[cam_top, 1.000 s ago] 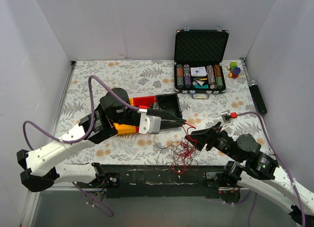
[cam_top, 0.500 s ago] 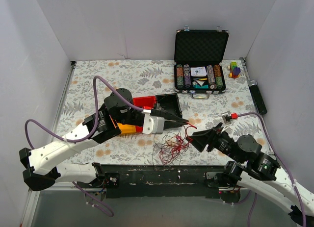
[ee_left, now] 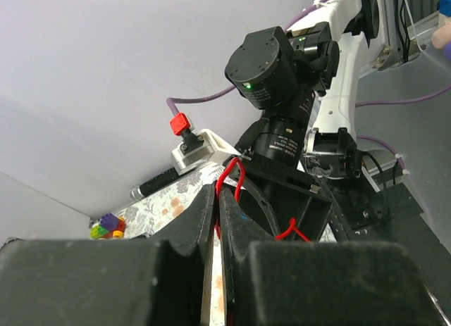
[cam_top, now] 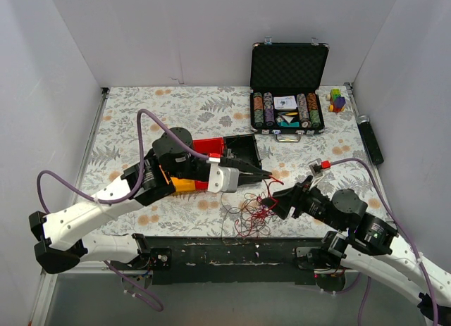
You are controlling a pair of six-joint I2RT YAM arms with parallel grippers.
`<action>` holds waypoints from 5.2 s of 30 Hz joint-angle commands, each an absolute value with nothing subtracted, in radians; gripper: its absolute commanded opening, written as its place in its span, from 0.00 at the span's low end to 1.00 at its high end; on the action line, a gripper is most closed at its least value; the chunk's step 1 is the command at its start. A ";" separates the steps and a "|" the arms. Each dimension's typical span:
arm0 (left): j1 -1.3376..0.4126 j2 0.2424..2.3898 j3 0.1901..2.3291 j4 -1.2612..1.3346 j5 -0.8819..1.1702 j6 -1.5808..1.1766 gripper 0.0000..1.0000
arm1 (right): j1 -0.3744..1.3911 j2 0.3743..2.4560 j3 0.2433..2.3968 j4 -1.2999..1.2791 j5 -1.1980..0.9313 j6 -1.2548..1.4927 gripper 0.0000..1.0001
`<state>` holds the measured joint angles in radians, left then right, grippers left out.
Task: Untangle the cables
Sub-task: Untie the cable.
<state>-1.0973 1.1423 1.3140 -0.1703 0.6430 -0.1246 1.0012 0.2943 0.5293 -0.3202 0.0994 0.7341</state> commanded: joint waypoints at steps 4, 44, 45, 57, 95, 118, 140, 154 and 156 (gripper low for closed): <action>-1.115 1.173 1.377 -0.114 0.646 -0.192 0.00 | 1.002 0.354 0.583 -0.224 0.138 0.690 0.79; -1.134 1.388 2.002 -0.072 0.644 -0.330 0.00 | 1.002 0.422 0.247 -0.066 0.253 0.802 0.63; -1.134 1.390 2.012 -0.077 0.641 -0.322 0.00 | 1.002 0.416 0.241 -0.081 0.255 0.811 0.63; -1.134 1.419 2.195 0.063 0.565 -0.089 0.00 | 1.002 0.463 0.187 -0.224 0.259 0.929 0.76; -1.134 1.011 1.232 -0.167 0.439 -0.256 0.00 | 1.002 0.400 0.716 -0.558 0.373 0.724 0.85; -1.103 0.974 1.111 -0.035 0.164 -0.388 0.00 | 1.002 0.541 0.713 -0.290 0.098 0.445 0.74; -1.078 0.960 1.334 -0.733 0.363 -0.034 0.00 | 1.002 0.586 0.819 -0.787 0.754 0.739 0.14; -1.078 0.936 1.310 -1.195 0.324 0.149 0.00 | 1.002 0.649 0.959 -1.029 1.054 0.959 0.05; -1.078 0.928 1.313 -1.221 0.333 0.152 0.00 | 1.002 0.643 0.940 -1.020 1.065 0.959 0.06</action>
<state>-1.0828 1.0245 1.3113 -0.9489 0.3241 0.1303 1.0378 0.6563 0.9344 -0.8261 0.7300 0.9360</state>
